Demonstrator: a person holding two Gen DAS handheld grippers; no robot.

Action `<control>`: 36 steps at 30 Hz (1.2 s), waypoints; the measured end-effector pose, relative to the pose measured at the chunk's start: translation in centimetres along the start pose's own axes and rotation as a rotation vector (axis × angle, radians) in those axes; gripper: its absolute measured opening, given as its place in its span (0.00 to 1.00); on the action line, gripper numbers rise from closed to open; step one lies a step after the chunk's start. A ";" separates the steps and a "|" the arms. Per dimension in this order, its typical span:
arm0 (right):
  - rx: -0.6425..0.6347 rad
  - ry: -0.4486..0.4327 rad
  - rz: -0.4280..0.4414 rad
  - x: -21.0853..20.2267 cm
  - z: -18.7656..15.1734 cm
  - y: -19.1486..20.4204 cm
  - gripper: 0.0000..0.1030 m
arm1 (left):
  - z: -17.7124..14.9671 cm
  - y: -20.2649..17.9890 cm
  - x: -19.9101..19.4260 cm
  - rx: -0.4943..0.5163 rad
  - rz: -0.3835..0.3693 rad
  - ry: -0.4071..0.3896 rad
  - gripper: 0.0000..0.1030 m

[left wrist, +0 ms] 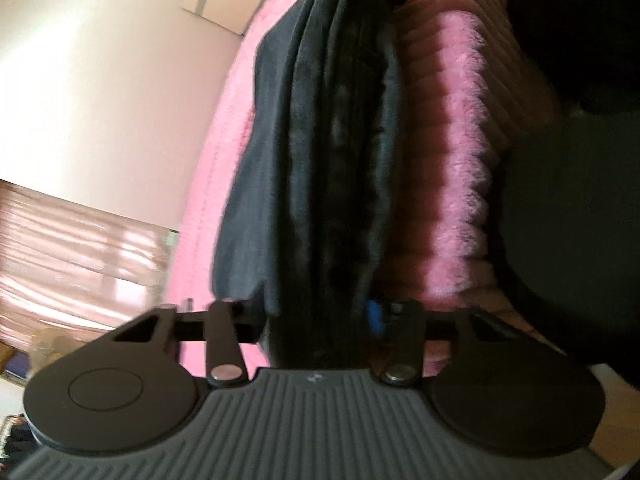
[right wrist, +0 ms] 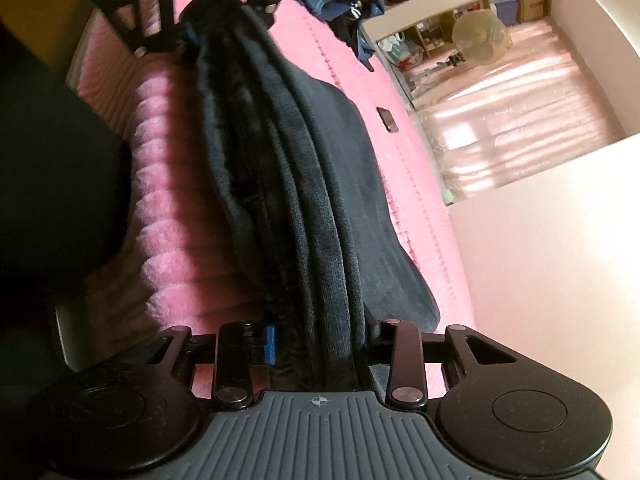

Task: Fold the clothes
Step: 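Lift the jeans bundle upright with both grippers, hanging it from the held edge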

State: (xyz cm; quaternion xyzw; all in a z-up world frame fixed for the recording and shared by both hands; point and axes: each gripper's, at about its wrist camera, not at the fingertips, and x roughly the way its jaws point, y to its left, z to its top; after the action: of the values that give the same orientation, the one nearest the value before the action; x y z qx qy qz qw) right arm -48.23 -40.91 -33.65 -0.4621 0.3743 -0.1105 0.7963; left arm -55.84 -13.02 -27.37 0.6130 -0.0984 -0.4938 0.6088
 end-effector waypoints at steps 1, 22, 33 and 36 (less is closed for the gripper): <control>-0.008 0.003 -0.006 0.1 0.0 0.3 0.39 | 0.0 0.2 0.0 -0.008 -0.005 -0.001 0.34; -0.051 -0.036 -0.026 2.0 1.8 1.2 0.53 | 0.4 5.5 0.0 -0.307 -0.157 -0.018 0.31; 0.032 -0.056 0.028 -1.0 2.9 -1.7 0.27 | 0.6 1.3 -0.1 -0.028 -0.025 0.005 0.38; 0.020 -0.067 0.020 -2.8 3.1 -2.3 0.27 | 0.8 1.6 -0.4 -0.011 -0.007 -0.003 0.35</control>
State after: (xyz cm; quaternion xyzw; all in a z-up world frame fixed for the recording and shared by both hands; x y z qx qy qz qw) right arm -47.68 -38.69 -29.51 -0.4537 0.3509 -0.0910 0.8141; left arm -55.85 -13.61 -25.68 0.6092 -0.0945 -0.4974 0.6103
